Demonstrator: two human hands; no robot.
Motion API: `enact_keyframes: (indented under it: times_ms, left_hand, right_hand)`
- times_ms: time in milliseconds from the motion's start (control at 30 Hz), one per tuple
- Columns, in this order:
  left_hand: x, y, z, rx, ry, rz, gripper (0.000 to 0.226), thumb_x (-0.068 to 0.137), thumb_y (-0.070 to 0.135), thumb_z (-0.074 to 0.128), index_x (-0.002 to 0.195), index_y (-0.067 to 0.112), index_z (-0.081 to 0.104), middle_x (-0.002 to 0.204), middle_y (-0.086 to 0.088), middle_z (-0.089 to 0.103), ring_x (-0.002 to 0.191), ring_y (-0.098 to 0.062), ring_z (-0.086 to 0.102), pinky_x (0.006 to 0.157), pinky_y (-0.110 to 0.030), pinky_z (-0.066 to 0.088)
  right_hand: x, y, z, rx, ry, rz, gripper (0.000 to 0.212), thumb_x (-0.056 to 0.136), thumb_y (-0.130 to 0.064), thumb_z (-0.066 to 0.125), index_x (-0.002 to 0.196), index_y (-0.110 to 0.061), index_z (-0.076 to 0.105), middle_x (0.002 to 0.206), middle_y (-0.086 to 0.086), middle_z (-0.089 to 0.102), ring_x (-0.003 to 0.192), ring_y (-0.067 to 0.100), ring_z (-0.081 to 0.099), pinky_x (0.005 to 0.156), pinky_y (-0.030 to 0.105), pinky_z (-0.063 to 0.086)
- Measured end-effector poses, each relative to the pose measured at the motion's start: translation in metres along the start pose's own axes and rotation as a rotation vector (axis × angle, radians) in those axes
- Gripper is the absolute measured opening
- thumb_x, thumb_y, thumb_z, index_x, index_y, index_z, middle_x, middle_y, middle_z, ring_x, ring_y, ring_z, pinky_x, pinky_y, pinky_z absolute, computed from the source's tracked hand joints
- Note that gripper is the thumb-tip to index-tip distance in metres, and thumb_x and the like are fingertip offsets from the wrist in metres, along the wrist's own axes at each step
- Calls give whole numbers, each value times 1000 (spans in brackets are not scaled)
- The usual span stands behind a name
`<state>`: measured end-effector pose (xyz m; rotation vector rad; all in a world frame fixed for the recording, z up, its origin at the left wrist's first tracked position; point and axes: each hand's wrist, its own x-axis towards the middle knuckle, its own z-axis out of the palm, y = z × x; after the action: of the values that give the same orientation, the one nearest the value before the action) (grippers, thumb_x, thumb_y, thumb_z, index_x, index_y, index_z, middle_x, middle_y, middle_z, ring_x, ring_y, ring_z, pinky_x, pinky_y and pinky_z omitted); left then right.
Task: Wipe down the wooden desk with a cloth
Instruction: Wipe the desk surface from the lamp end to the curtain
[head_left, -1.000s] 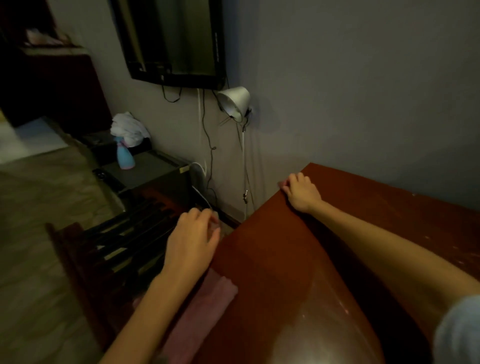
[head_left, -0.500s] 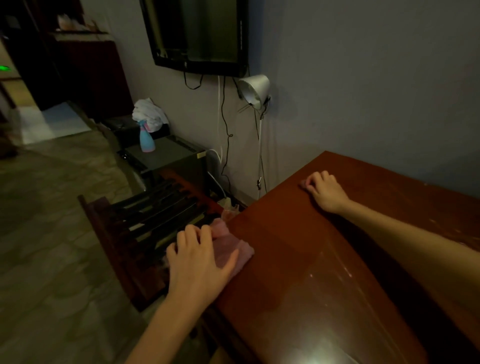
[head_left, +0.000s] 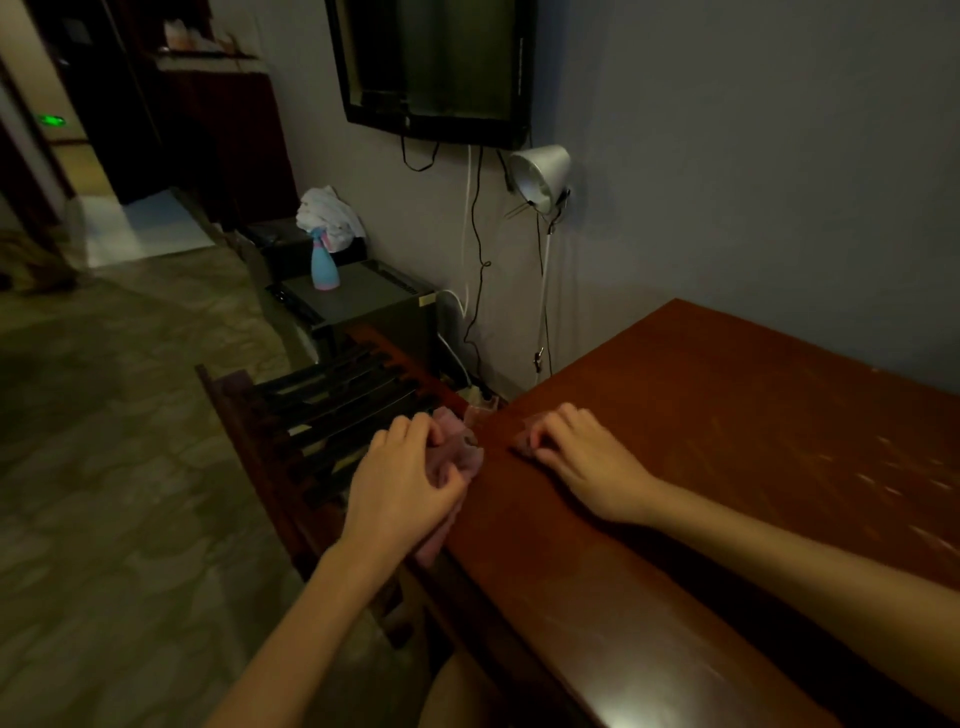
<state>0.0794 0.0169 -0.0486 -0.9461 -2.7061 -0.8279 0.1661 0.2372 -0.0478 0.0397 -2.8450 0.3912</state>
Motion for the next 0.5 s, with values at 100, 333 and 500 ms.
enact_keyframes:
  times_ms: [100, 333, 500]
  left_hand:
    - [-3, -9, -9, 5, 26, 17, 27, 79, 31, 64, 98, 24, 46, 98, 5, 51, 89, -13, 51, 67, -23, 39]
    - [-27, -35, -33, -11, 65, -61, 26, 80, 25, 64, 98, 20, 45, 95, 1, 54, 84, -15, 53, 66, -23, 33]
    - [-33, -39, -42, -7, 104, -99, 28, 81, 25, 64, 101, 15, 48, 97, -4, 56, 86, -21, 56, 69, -32, 43]
  right_hand:
    - [9, 39, -10, -72, 48, 226, 16, 99, -30, 40, 113, -24, 47, 118, -3, 42, 108, 11, 40, 93, 27, 37]
    - [65, -2, 19, -140, 157, 375, 26, 99, -30, 39, 119, -16, 47, 122, 8, 45, 111, 22, 43, 91, 33, 40]
    - [18, -115, 46, -22, 19, -90, 17, 98, -27, 42, 113, -21, 47, 116, 2, 42, 105, 20, 41, 85, 35, 39]
